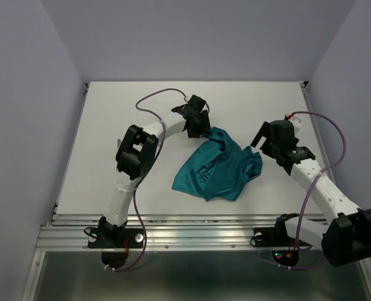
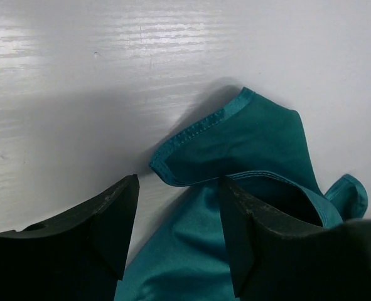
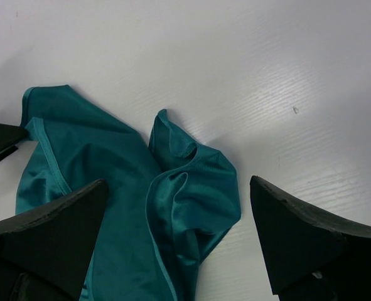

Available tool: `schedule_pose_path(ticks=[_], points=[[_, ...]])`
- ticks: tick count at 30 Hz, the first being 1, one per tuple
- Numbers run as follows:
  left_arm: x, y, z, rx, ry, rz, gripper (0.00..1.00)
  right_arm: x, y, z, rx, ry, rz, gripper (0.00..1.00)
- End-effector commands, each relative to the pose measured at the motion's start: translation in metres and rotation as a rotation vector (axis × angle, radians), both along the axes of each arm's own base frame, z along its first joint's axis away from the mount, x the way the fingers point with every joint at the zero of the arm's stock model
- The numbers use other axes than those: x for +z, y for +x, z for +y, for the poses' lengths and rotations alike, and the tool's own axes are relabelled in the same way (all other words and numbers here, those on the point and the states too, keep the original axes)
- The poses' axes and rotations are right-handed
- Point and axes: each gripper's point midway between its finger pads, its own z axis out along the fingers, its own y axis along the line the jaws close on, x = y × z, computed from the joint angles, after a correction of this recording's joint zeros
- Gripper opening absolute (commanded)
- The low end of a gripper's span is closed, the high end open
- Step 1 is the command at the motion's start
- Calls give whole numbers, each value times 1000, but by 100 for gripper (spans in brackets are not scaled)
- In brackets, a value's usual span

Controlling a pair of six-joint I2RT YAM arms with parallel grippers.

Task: Fold the napkin into a case and place the utensils inside
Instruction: Pick up the crumpled napkin from the corner of the board.

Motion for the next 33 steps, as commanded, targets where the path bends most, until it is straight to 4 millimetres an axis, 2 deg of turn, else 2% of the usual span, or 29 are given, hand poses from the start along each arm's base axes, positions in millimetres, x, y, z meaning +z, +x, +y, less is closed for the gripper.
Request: schedule_pose_path(ticks=[1,5,9,12,14,15,17,18,20,21,22,24,25,26,27,28,29,30,31,33], points=[[15,15,-11,-10,-2,-62,64,2,3,1,11,0,-17,100],[11,22,-15,-16,-3,-75,57,5,4,4,33,9,-33,100],[0,23,-21,-30,-10,-57,52,18,3,24,152,66,-95,100],[-2,23,-25,-47,-24,-49,35,18,-5,38,215,126,-75,100],[1,23,-27,-61,-29,-59,5,7,-16,46,230,156,-17,100],[4,24,-27,-67,-31,-63,0,3,-22,52,244,165,6,100],[11,25,-24,-75,-24,-71,0,-6,-32,61,253,172,44,100],[21,26,-24,-77,-29,-85,0,-10,-44,73,291,166,75,100],[29,27,-14,-67,-21,-95,0,-18,-55,79,284,150,114,100],[46,30,-9,-60,-25,-131,0,-26,-67,85,303,124,158,100],[44,29,1,-50,-12,-127,0,-29,-73,88,288,131,181,100],[53,29,12,-32,-2,-149,0,-40,-88,91,288,117,241,100],[71,29,16,-25,-21,-185,0,-44,-95,97,289,118,257,98],[75,29,21,-19,-23,-193,0,-47,-99,98,286,114,271,97],[68,23,29,-13,-12,-179,0,-51,-105,99,289,108,291,95],[82,23,30,-8,-31,-209,0,-56,-109,99,270,110,309,95],[85,21,33,-5,-33,-215,0,-59,-114,103,285,107,323,94],[79,16,37,-4,-25,-203,0,-63,-117,104,285,107,336,92],[87,16,39,-2,-34,-218,0,-66,-119,105,284,105,347,92],[85,11,42,-1,-29,-212,0,-71,-122,107,270,108,354,88]])
